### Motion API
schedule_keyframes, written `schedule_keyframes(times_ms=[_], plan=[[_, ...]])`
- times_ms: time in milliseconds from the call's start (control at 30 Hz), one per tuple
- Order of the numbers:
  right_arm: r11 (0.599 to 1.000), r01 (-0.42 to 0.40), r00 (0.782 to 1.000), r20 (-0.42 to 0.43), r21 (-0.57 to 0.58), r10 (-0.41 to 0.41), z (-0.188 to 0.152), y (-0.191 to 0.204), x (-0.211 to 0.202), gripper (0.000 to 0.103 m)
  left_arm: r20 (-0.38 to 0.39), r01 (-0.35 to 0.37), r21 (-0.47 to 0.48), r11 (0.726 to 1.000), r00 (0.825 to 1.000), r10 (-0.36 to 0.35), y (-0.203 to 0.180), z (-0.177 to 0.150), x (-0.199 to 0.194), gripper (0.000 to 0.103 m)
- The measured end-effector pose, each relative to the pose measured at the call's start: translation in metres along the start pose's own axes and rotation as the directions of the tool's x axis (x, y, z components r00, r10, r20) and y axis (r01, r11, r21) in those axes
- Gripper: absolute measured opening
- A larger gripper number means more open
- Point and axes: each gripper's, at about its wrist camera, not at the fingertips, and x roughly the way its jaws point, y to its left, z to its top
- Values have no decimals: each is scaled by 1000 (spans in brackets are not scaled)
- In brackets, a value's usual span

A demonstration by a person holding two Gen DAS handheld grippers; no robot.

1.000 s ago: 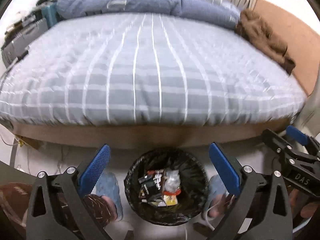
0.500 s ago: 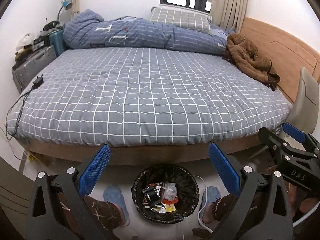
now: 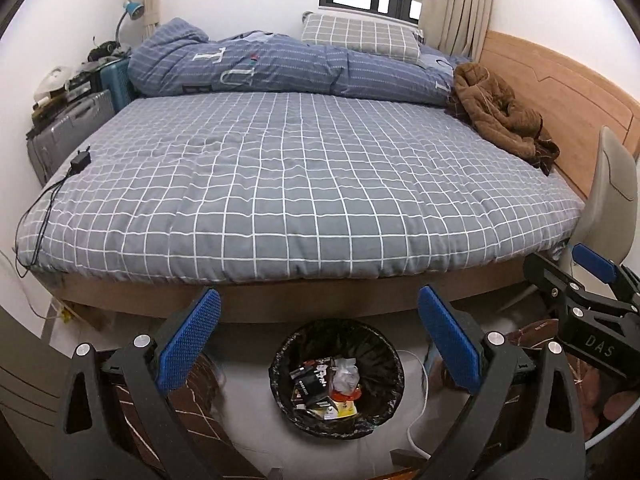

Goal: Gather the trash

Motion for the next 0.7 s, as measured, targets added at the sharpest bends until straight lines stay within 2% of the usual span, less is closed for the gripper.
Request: schedule_keyframes(times_ms=[700], plan=[[1000, -8, 1000, 5, -1, 8, -10, -1, -6, 95, 16, -15, 7, 1000, 1000, 15, -5, -9, -4, 97]])
